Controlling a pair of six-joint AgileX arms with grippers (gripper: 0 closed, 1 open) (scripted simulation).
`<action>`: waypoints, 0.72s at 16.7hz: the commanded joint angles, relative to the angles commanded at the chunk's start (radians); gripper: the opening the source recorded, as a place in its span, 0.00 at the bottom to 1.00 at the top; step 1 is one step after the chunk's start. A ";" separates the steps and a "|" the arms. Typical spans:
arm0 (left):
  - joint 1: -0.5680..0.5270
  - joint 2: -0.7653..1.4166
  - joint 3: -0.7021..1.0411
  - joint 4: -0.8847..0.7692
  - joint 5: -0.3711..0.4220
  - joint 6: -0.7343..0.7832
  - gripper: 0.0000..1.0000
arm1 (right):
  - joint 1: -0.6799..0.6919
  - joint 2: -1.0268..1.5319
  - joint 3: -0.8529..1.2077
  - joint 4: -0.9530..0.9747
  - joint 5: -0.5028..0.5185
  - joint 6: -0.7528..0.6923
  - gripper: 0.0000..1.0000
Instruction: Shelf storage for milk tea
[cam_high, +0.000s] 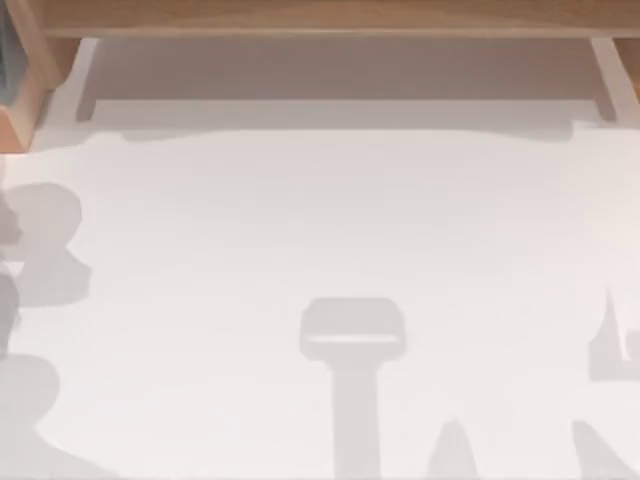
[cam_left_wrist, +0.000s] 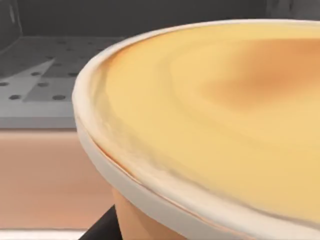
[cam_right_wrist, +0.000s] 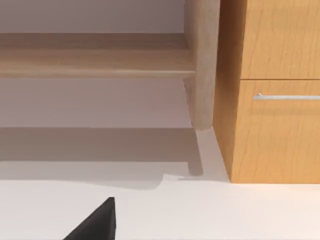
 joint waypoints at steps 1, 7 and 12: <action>0.000 0.000 0.000 0.000 0.000 0.000 0.00 | 0.000 0.000 0.000 0.000 0.000 0.000 1.00; 0.000 0.000 0.000 0.000 0.000 0.000 0.00 | 0.000 0.000 0.000 0.000 0.000 0.000 1.00; 0.002 -0.026 -0.002 -0.023 0.000 0.002 0.00 | 0.000 0.000 0.000 0.000 0.000 0.000 1.00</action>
